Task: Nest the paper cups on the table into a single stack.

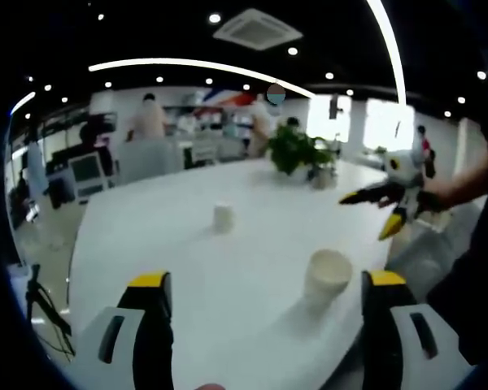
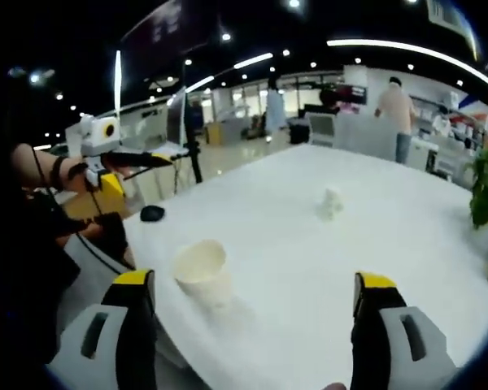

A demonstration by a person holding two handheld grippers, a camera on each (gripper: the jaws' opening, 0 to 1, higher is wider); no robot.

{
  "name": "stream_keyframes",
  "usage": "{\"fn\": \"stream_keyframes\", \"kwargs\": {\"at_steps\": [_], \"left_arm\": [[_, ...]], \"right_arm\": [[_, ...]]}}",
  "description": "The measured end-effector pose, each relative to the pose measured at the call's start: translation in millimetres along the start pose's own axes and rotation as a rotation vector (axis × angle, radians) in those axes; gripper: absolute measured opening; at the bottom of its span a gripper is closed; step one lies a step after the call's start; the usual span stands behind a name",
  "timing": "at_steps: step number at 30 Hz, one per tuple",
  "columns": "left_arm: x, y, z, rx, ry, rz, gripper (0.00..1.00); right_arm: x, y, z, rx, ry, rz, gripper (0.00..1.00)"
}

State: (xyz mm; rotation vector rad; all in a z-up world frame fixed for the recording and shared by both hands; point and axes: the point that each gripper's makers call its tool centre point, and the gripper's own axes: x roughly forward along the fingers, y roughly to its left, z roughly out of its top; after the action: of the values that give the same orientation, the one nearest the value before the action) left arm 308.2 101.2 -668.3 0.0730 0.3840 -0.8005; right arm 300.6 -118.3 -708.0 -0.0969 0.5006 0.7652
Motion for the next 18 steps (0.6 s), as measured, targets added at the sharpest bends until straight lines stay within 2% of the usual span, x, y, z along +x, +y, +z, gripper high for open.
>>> {"fn": "stream_keyframes", "kwargs": {"at_steps": [6, 18], "left_arm": [[0.2, 0.8, 0.0, -0.003, -0.001, 0.004, 0.96], [1.6, 3.5, 0.4, -0.008, 0.001, 0.010, 0.96]], "right_arm": [[-3.6, -6.6, -0.3, 0.033, -0.017, -0.007, 1.00], [-7.7, -15.6, 1.5, 0.028, -0.027, -0.038, 1.00]]}}
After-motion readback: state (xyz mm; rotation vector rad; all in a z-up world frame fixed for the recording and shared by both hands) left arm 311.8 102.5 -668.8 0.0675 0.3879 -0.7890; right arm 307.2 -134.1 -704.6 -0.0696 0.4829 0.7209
